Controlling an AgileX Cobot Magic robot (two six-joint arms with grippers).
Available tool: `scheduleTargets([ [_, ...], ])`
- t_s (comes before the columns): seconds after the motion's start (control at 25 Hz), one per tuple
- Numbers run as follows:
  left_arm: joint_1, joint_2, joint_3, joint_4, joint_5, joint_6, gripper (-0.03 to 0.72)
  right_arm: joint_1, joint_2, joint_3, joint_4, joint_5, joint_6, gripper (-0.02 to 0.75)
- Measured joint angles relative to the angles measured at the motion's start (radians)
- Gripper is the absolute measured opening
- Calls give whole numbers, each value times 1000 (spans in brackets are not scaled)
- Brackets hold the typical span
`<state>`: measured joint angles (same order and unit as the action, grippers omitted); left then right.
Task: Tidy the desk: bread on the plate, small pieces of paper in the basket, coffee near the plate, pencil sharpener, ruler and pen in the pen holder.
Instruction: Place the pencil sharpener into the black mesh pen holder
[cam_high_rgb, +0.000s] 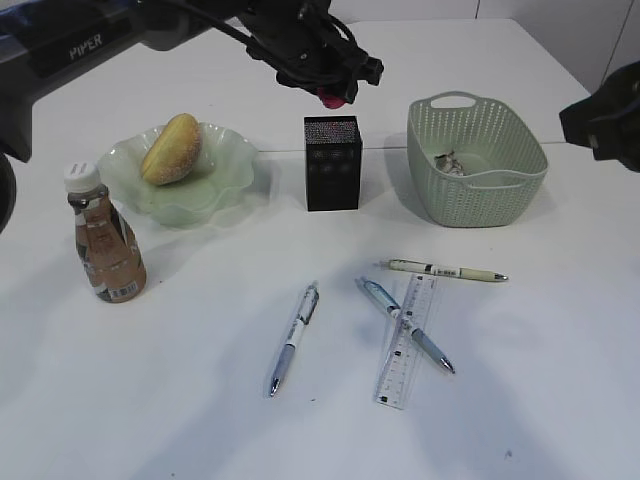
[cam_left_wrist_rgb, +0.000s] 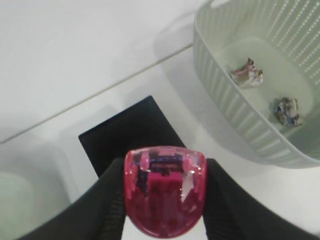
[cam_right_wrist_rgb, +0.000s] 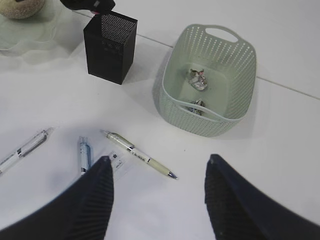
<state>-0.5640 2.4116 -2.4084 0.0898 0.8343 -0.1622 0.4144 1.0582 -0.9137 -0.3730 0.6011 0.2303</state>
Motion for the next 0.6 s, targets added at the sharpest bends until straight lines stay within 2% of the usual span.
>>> scheduleTargets([
  [0.28, 35, 0, 0, 17, -27, 0, 304, 0, 0, 0, 0, -2, 0, 459],
  [0.6, 67, 0, 0, -145, -68, 36, 304, 0, 0, 0, 0, -4, 0, 459],
])
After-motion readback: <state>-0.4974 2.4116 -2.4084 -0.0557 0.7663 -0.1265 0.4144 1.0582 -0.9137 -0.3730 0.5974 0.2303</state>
